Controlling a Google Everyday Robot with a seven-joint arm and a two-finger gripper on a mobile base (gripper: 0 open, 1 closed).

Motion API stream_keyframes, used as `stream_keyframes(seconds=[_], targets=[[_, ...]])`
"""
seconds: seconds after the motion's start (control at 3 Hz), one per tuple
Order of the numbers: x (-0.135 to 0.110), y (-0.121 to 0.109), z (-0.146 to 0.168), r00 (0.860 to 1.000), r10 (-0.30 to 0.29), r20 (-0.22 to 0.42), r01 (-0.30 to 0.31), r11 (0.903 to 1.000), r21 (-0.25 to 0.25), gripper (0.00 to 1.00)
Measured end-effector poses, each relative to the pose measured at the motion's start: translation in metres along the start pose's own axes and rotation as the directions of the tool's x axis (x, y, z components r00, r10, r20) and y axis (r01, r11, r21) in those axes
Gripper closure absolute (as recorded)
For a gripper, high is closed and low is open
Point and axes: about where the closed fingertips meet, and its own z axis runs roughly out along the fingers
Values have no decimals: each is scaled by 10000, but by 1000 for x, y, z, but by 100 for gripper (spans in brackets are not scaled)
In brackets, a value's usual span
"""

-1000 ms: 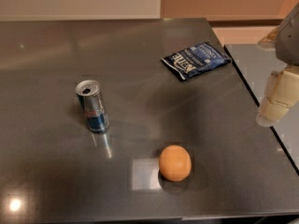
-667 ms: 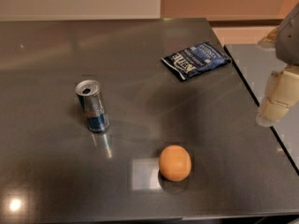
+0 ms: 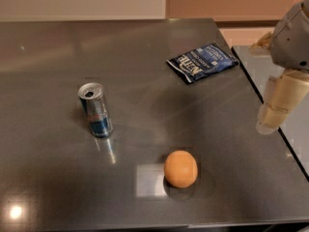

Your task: Move orange near blue chip bag

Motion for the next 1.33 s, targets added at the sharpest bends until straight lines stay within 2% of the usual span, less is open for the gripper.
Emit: stream_keyframes(seconds=[0.33, 0.67, 1.0, 1.33], targets=[[-24, 23, 16, 9914, -934, 922, 998, 9927, -673, 0], [-43, 55, 37, 9688, -1719, 1785, 1963, 9720, -1292, 0], [-56, 90, 61, 9406, -2337, 2463, 2816, 9421, -1818, 0], [-66, 110, 87, 9212, -2728, 2775, 3363, 9168, -2154, 0]])
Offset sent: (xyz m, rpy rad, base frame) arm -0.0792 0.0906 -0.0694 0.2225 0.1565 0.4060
